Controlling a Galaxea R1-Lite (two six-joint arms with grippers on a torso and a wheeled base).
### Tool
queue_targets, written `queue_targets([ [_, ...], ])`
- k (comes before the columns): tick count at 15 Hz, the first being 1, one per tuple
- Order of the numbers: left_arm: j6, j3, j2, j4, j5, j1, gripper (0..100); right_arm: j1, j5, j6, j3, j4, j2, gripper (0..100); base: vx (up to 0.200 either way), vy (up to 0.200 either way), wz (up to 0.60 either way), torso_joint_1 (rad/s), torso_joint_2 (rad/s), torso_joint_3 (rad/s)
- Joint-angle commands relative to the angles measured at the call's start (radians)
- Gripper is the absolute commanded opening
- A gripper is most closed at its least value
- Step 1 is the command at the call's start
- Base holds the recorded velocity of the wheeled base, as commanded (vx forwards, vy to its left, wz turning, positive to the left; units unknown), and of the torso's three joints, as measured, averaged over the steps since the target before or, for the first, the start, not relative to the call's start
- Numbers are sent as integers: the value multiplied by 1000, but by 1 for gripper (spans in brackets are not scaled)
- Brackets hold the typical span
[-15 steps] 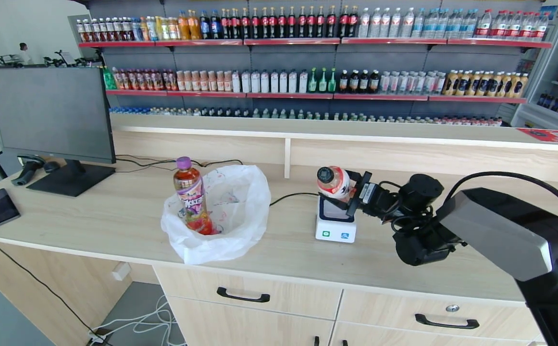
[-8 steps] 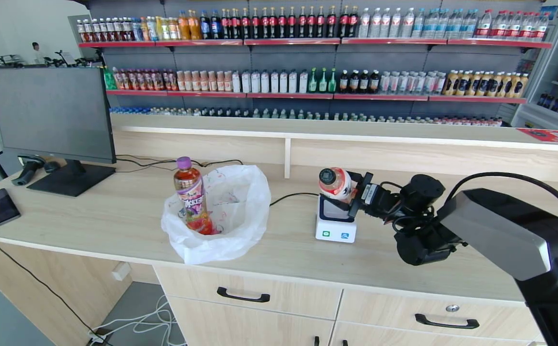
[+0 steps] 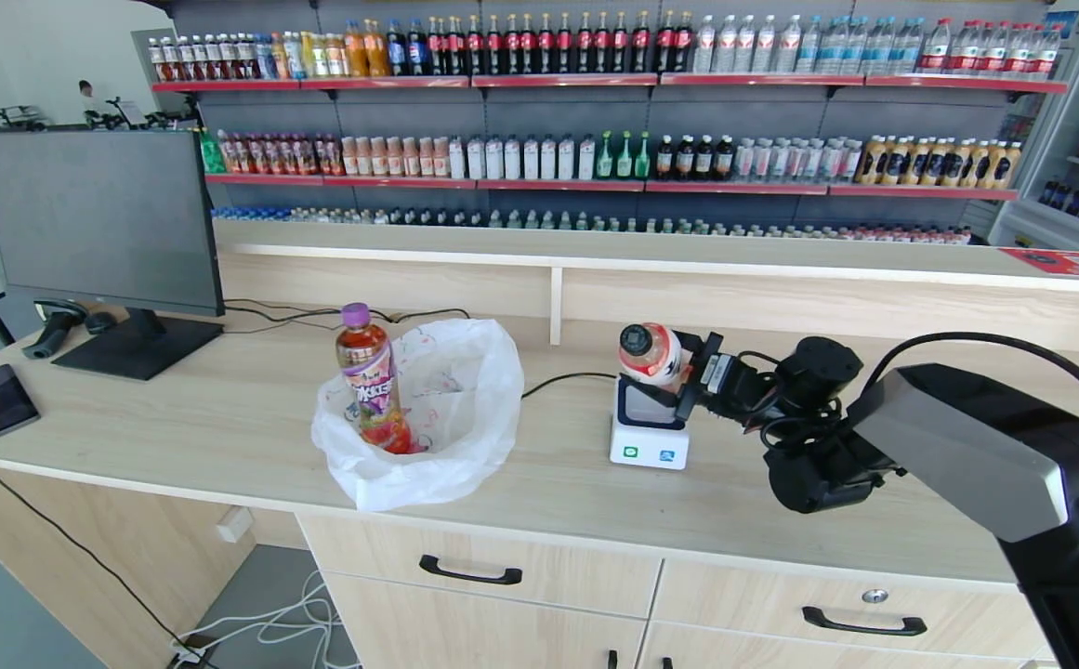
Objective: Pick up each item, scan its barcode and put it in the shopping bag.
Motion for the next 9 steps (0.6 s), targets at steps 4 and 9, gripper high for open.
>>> queue_targets([
  [4, 0, 0, 0, 0, 1, 0, 100, -1, -1, 50, 19, -2, -107, 0, 0, 0, 0, 0, 0, 0],
  [9, 1, 0, 0, 0, 1, 0, 100, -4, -1, 102, 157, -2, -249, 0, 0, 0, 0, 0, 0, 0],
])
